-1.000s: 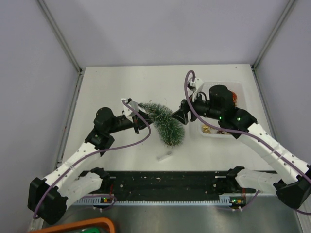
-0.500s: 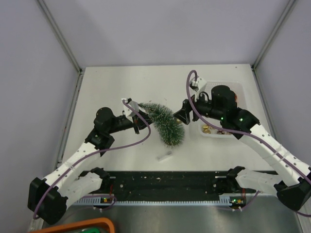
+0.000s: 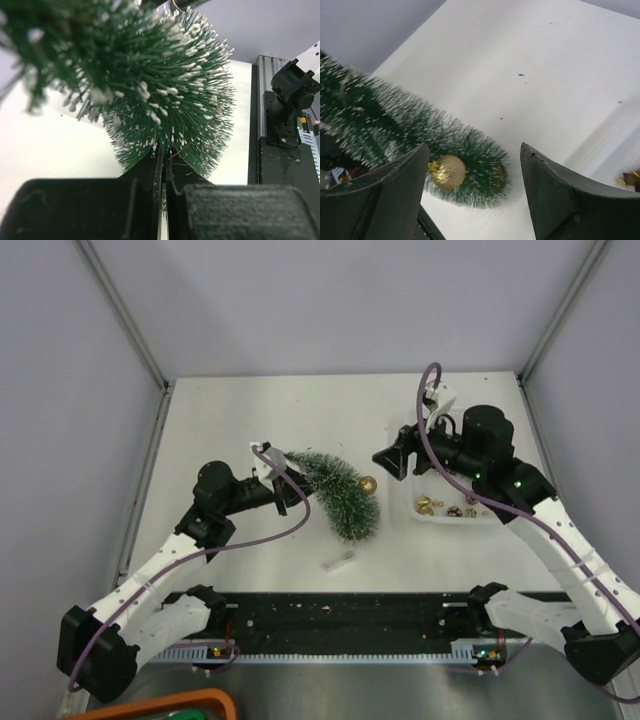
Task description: Decorate the small christmas tree
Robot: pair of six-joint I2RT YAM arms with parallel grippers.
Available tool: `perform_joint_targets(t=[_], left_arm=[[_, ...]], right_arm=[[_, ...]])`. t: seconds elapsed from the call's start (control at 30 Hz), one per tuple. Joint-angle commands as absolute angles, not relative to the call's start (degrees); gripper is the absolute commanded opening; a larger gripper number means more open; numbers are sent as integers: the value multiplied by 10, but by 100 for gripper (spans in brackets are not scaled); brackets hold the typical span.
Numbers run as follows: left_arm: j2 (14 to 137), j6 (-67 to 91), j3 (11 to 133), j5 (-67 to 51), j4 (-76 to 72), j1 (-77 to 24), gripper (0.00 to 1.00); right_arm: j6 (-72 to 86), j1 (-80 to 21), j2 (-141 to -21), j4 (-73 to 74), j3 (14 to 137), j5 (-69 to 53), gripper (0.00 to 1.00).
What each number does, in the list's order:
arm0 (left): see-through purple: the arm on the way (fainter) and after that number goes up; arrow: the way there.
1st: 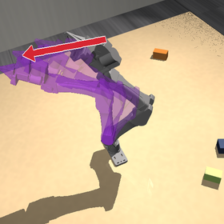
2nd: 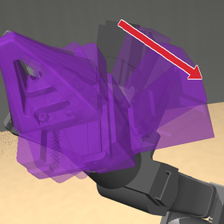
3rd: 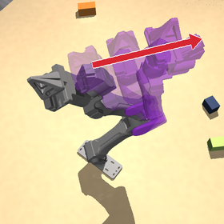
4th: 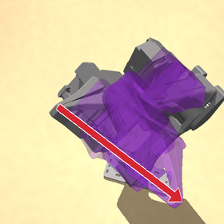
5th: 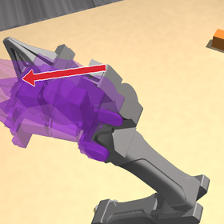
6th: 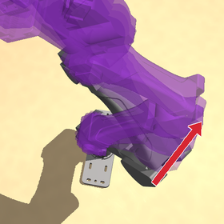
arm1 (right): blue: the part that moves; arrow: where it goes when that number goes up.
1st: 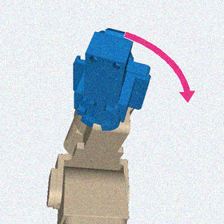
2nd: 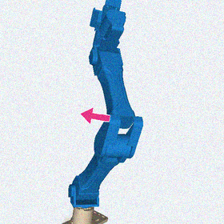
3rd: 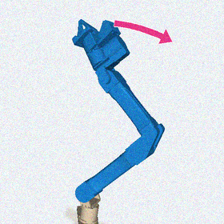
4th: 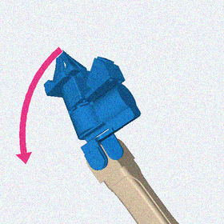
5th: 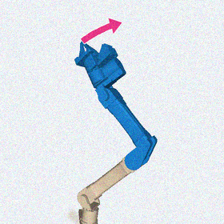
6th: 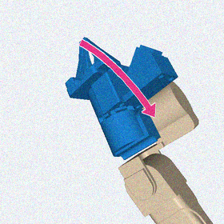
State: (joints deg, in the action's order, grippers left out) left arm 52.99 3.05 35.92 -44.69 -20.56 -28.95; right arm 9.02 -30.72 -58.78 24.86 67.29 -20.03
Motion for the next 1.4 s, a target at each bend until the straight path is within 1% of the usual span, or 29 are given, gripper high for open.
perform_joint_targets(t=[0.0, 0.13, 0.2, 0.3, 0.4, 0.53, 0.67, 0.77, 0.8, 0.87, 1.1, 1.37], left_arm=[[522, 39, 356, -447, -208, -294, 0], [520, 41, 357, -446, -210, -294, 0], [520, 43, 357, -445, -213, -293, 0], [520, 46, 355, -445, -217, -294, 0], [520, 48, 353, -446, -218, -294, 0], [519, 51, 352, -445, -218, -294, 0], [519, 54, 350, -444, -221, -294, 0], [519, 55, 346, -444, -226, -294, 0], [519, 56, 345, -444, -226, -294, 0], [519, 57, 346, -441, -226, -294, 0], [520, 56, 349, -437, -226, -294, 0], [521, 56, 345, -436, -226, -294, 0]], right_arm=[[154, -241, -604, 240, 687, -108, 72], [232, -154, -675, 283, 669, -2, 69], [253, -136, -712, 292, 653, 58, 66], [283, -130, -757, 286, 628, 131, 64], [301, -130, -794, 271, 609, 176, 61], [324, -120, -809, 253, 580, 237, 59], [332, -91, -812, 231, 556, 245, 55], [332, -73, -842, 222, 558, 231, 49], [332, -71, -851, 219, 560, 237, 48], [330, -66, -870, 210, 563, 246, 48], [332, -51, -917, 149, 574, 207, 45], [338, -51, -940, 119, 579, 174, 46]])
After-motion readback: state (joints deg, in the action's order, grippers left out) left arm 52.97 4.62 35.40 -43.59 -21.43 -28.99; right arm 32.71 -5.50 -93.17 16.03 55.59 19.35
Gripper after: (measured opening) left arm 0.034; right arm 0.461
